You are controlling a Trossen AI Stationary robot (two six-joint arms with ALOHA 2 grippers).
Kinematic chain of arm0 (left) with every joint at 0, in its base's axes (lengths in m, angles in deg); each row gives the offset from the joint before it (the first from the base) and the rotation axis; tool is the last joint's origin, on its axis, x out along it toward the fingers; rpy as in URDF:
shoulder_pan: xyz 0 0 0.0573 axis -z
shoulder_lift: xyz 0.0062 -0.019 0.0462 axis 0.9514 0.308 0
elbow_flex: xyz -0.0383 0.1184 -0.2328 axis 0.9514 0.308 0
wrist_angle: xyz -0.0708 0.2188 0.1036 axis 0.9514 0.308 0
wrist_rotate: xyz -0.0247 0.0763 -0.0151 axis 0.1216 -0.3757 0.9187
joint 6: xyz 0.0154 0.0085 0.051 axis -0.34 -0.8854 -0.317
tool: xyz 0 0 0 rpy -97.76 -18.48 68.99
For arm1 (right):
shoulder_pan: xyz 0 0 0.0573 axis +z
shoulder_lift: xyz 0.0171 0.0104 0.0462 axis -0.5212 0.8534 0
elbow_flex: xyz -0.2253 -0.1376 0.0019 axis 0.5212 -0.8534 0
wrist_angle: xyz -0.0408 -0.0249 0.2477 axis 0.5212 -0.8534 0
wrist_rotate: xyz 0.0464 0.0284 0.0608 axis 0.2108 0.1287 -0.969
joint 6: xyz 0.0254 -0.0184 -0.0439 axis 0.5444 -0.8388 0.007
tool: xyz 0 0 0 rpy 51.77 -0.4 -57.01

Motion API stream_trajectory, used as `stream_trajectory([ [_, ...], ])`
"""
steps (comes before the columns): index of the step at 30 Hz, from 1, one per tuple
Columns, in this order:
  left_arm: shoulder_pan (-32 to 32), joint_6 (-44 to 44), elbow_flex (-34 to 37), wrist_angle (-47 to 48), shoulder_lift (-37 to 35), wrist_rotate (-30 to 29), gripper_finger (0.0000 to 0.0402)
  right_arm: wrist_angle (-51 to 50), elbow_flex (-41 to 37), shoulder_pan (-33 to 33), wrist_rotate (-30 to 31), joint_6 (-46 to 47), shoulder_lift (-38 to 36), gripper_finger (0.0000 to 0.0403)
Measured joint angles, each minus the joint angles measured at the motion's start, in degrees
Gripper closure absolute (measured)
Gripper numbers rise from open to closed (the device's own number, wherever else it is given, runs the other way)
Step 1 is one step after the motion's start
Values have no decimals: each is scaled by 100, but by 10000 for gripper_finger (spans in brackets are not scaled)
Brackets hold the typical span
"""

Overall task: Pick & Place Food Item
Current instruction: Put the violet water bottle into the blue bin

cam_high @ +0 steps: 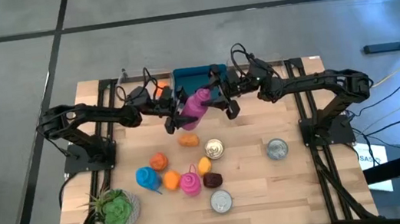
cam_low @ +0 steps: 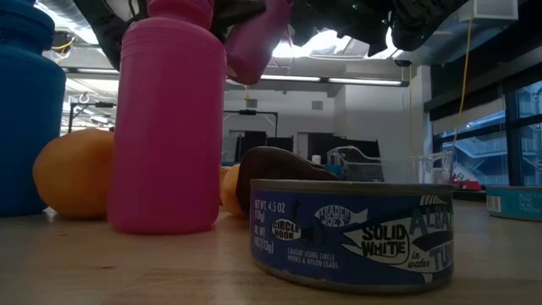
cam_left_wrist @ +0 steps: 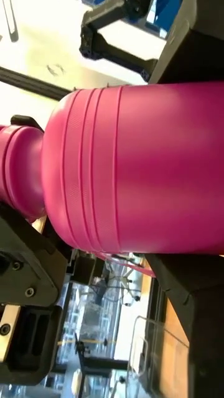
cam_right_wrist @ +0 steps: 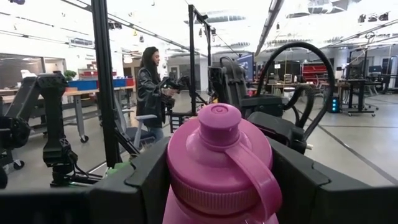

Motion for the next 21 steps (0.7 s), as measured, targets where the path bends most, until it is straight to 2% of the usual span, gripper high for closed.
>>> stream_trajectory([
  [17, 13, -577, -2, 167, 0, -350, 67, -153, -2, -4, 27, -97, 2, 190],
  [21, 71, -817, -2, 157, -21, -370, 49, -180, -2, -3, 27, -95, 2, 190],
])
